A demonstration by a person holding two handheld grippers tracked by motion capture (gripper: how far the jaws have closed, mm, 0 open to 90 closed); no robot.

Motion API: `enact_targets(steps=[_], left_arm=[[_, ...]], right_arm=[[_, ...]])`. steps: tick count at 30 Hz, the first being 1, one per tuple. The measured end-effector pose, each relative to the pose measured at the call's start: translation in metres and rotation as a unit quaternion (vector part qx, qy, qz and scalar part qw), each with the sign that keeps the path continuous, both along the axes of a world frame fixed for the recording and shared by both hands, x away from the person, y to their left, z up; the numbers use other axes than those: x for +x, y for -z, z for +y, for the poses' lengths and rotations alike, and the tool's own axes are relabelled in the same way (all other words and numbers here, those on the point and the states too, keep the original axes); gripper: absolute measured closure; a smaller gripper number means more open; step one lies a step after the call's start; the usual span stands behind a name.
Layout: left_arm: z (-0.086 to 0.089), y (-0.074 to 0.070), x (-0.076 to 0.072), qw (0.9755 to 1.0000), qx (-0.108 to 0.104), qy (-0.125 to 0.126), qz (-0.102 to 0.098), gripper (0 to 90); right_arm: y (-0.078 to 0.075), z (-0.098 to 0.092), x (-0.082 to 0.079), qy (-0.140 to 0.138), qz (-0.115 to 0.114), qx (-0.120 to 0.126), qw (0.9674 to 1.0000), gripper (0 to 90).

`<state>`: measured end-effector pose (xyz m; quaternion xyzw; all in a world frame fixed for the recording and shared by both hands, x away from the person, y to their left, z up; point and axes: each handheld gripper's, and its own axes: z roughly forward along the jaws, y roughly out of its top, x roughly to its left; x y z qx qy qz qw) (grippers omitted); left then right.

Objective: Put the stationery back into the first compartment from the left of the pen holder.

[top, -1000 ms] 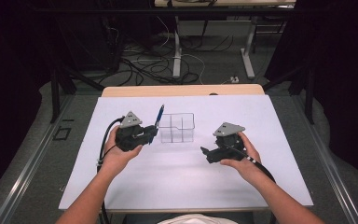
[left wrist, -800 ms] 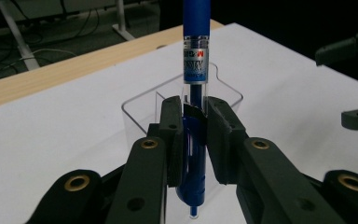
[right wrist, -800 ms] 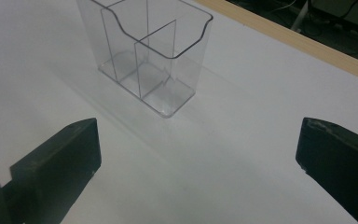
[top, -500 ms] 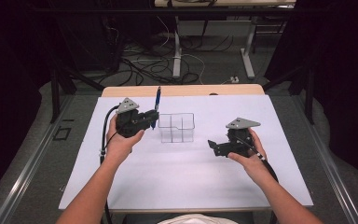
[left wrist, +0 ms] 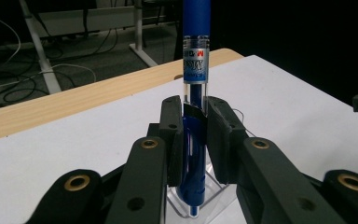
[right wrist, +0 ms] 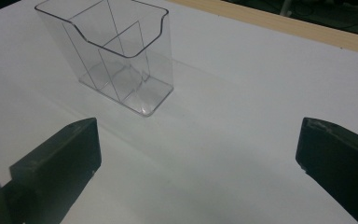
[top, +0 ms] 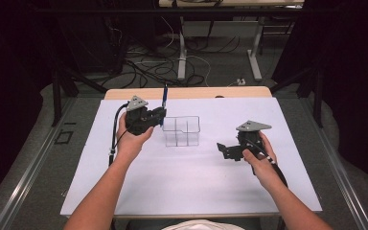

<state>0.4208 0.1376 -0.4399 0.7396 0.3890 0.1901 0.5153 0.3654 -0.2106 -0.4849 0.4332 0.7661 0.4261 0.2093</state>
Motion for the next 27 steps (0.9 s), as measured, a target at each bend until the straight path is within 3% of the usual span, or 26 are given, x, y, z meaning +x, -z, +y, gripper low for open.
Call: enact_targets(steps=[14, 22, 24, 27], left_arm=[[-0.014, 0.017, 0.012, 1.0000, 0.005, -0.007, 0.000, 77.8], [-0.021, 0.029, 0.014, 0.9998, 0.018, -0.004, 0.007, 77.8], [-0.021, 0.031, 0.014, 0.9994, 0.032, 0.000, 0.012, 77.8], [-0.022, 0.033, 0.014, 0.9995, 0.030, -0.001, 0.012, 77.6]], right_arm=[[0.006, -0.006, 0.004, 0.003, 0.007, -0.001, 1.0000, 0.0], [0.008, -0.006, 0.003, 0.003, 0.016, 0.000, 0.9999, 0.7], [0.009, -0.007, 0.004, -0.001, 0.013, -0.002, 0.9999, 1.0], [0.009, -0.006, 0.004, 0.000, 0.017, -0.002, 0.9999, 1.4]])
